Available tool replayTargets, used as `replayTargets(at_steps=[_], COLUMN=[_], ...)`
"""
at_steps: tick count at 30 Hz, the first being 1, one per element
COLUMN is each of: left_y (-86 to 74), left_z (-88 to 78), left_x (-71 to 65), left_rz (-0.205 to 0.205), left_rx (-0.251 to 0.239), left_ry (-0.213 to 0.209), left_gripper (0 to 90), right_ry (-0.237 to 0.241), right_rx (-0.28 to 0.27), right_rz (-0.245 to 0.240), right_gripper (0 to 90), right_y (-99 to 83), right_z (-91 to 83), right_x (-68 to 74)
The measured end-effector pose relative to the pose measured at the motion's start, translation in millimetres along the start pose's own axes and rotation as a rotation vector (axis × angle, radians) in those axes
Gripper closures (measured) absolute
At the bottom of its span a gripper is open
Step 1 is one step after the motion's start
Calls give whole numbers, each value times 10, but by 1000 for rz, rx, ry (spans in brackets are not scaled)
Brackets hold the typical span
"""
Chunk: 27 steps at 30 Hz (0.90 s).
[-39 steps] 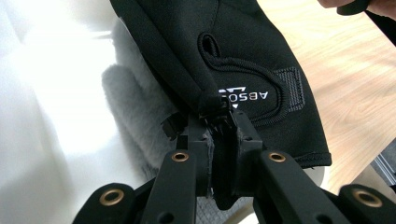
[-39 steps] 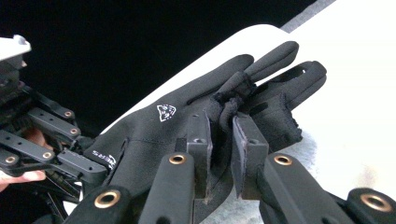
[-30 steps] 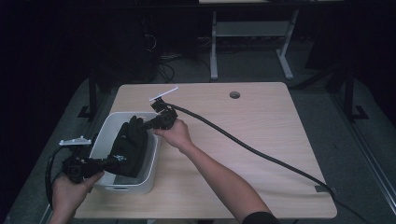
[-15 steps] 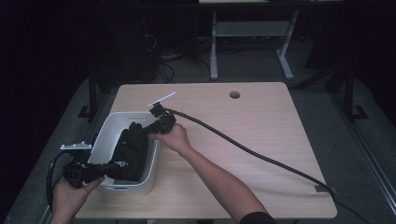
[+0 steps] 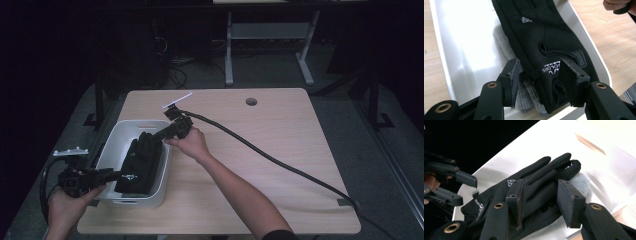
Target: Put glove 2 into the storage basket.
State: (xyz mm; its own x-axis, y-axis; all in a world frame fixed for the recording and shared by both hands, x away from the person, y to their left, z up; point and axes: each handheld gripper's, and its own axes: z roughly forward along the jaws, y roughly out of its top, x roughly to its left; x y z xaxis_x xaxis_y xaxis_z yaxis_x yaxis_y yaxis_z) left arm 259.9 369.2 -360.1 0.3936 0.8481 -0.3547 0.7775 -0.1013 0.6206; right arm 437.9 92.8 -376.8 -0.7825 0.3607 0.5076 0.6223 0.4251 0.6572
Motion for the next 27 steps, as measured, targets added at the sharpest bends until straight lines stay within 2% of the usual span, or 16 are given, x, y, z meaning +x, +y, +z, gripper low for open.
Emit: replayTargets(at_steps=[6,13,16,17,19,22,24,26,27], left_y=[61,140,170,181,201,235,248,255,259], left_z=[-48,-39,-38,-38,-31,-27,-23,-17,-11], left_x=[-44,-140,-189,-200,-228,-267,-291,-311,-320], left_rz=[7,24,36,44,49,56,58,62,63], left_rx=[-23,-40,-44,-44,-46,-48,-56,-57,-58], left_ry=[-2,-25,-32,-35,-42,-48,-51,-53,-56], left_gripper=[500,489,487,486,483,478,473,465,462], right_ry=[12,19,28,26,-2,-4,7,-16,-13], right_rx=[-9,-9,-42,-46,-37,-53,-87,-71,-79], right_rz=[-10,-18,-6,3,-14,-16,0,15,13], right_gripper=[517,467,466,459,456,454,441,431,431], right_y=[32,51,43,42,38,38,28,20,6], right_z=[-87,-236,-338,-376,-447,-539,-609,-662,-682], right_x=[34,64,51,41,43,66,38,29,16])
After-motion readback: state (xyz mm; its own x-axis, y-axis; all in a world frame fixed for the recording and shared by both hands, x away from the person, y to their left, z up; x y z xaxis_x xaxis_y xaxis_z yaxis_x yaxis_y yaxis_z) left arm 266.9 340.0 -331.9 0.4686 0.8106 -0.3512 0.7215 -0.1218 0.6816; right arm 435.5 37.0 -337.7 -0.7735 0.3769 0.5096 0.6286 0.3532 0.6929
